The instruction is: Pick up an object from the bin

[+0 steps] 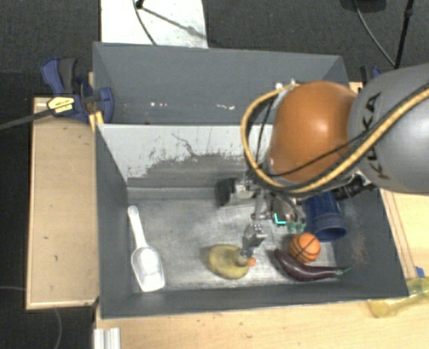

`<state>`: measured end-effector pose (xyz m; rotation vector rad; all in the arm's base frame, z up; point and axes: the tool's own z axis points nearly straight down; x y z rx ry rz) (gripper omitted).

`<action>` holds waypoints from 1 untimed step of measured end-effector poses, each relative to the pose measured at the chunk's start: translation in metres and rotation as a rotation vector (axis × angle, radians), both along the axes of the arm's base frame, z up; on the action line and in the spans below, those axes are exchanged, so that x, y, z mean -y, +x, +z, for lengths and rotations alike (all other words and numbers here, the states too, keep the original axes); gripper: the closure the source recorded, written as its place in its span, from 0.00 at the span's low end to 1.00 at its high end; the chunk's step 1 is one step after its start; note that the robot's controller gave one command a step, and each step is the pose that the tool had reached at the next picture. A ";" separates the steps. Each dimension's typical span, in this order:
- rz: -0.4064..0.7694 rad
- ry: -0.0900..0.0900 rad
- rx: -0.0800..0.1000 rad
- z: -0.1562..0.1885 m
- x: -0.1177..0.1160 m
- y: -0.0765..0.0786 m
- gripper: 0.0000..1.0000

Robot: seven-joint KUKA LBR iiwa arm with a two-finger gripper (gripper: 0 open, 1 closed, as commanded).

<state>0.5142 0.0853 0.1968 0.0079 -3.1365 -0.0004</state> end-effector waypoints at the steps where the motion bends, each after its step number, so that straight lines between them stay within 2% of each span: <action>1: -0.003 0.001 0.008 0.004 0.000 0.002 0.00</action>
Offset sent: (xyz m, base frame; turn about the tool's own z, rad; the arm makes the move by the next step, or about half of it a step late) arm -0.0382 -0.0155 -0.0661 -0.4043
